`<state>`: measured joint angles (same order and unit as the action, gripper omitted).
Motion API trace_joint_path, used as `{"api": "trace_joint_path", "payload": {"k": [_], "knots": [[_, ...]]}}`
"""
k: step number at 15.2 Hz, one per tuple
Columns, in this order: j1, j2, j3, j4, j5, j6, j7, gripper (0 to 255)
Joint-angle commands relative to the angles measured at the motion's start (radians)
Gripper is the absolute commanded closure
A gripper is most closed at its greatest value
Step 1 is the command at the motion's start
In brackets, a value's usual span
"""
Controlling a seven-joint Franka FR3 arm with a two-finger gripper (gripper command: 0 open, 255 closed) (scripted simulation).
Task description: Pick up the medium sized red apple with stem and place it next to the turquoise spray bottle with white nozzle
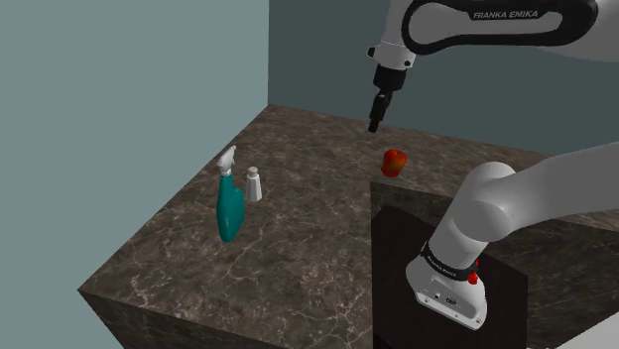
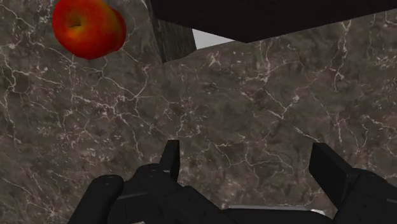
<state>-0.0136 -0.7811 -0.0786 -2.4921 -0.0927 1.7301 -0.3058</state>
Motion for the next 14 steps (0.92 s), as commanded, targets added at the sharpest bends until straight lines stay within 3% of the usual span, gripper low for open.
{"api": "trace_joint_path", "payload": {"k": [1,14], "knots": [[-0.014,0.018,-0.042,-0.022,-0.036,0.027,-0.059,0],[-0.092,0.276,-0.287,-0.088,-0.242,0.292,-0.372,0]]}}
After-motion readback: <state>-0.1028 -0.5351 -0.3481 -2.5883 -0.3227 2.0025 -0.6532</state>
